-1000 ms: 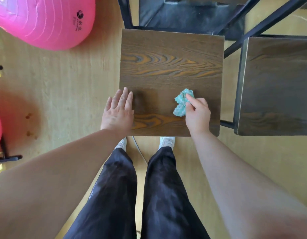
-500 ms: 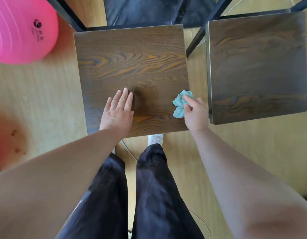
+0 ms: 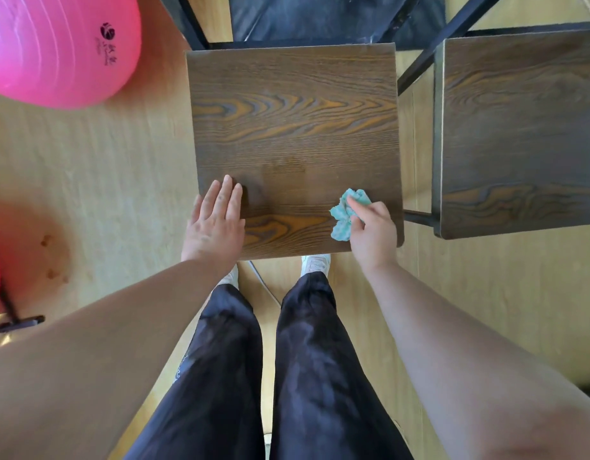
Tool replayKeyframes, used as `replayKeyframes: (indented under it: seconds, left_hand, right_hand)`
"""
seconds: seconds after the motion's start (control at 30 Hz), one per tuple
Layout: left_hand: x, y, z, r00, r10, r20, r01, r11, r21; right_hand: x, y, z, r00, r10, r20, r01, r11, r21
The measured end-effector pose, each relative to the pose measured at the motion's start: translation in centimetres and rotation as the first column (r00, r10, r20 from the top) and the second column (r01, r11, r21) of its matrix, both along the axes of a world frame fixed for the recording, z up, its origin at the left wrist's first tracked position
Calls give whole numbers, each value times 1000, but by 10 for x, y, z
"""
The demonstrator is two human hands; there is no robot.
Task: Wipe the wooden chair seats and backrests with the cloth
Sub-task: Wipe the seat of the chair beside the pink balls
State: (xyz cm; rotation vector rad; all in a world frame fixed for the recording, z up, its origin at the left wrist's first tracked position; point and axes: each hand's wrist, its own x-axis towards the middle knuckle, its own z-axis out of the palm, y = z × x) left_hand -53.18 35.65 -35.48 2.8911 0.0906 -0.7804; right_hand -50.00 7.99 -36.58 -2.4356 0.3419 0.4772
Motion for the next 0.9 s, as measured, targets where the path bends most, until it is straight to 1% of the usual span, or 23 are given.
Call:
replayKeyframes:
  seconds: [0.1, 0.17, 0.3, 0.5, 0.57, 0.7, 0.83, 0.9]
  left_hand:
    - [-11, 29, 1, 999, 42, -11, -41, 999, 12]
    - [-19, 51, 1, 998, 55, -22, -54, 998, 29]
    - [-34, 92, 1, 997, 71, -38, -69, 996, 48]
    - [-50, 130, 0, 994, 101, -32, -99, 993, 63]
    - [-50, 137, 0, 994, 103, -28, -101, 993, 64]
    - [-47, 137, -3, 994, 110, -19, -109, 993, 50]
    - [-39, 126, -4, 994, 109, -2, -109, 993, 36]
    - [-33, 117, -1, 993, 114, 4, -114, 993, 24]
  right_hand:
    - [-17, 34, -2, 1000, -28, 9, 28, 1000, -5]
    - [-27, 58, -3, 1000, -15, 8, 15, 1000, -4]
    - [-48, 112, -3, 998, 47, -28, -46, 998, 51]
    - [-68, 193, 2, 982, 187, -19, -185, 980, 79]
    - [-70, 212, 3, 974, 227, -18, -225, 971, 86]
    - [-70, 236, 3, 967, 253, -18, -250, 963, 96]
    - [-62, 245, 4, 932, 361, -43, -350, 923, 158]
    - [-60, 241, 8, 929, 369, -33, -359, 917, 172]
